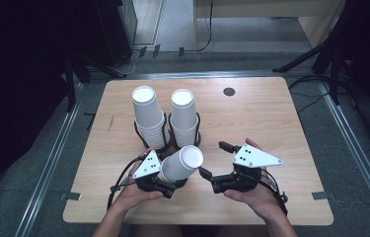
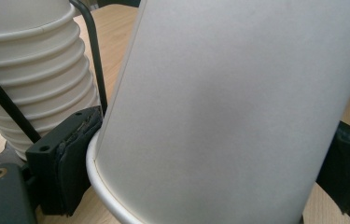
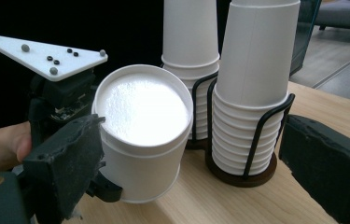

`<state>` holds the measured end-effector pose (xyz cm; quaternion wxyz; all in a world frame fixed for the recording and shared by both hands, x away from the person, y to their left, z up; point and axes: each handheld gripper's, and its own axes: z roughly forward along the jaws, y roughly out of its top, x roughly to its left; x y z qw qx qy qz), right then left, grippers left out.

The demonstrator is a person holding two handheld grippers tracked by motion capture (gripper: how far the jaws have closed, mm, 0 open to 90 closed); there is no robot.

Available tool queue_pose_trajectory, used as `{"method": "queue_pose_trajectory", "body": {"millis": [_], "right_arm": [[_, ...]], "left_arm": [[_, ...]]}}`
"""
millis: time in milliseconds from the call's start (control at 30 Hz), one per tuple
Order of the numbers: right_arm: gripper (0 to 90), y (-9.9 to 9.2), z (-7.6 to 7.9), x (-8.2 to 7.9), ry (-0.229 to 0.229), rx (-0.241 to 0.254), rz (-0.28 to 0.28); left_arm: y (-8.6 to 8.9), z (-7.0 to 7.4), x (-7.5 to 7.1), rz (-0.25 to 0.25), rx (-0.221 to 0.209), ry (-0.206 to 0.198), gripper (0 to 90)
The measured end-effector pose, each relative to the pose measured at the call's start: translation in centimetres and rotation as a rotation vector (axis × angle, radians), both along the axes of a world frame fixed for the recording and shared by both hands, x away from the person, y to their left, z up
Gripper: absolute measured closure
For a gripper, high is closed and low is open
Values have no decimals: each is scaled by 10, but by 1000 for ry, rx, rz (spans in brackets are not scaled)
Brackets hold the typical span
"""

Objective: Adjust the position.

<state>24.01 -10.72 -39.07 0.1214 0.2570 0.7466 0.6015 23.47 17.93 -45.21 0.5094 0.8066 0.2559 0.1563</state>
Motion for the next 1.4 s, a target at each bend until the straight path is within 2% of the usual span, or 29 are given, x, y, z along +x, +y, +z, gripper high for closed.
{"method": "queue_pose_trajectory", "body": {"millis": [333, 733, 1400], "right_arm": [[70, -2, -7, 5, 18, -15, 16], [72, 0, -13, 5, 25, -50, 80], [139, 12, -17, -1, 22, -98, 191]], "left_arm": [[5, 0, 2, -14, 12, 11, 55], [3, -1, 1, -52, 76, 21, 55], [-7, -4, -1, -109, 139, 29, 56]]}}
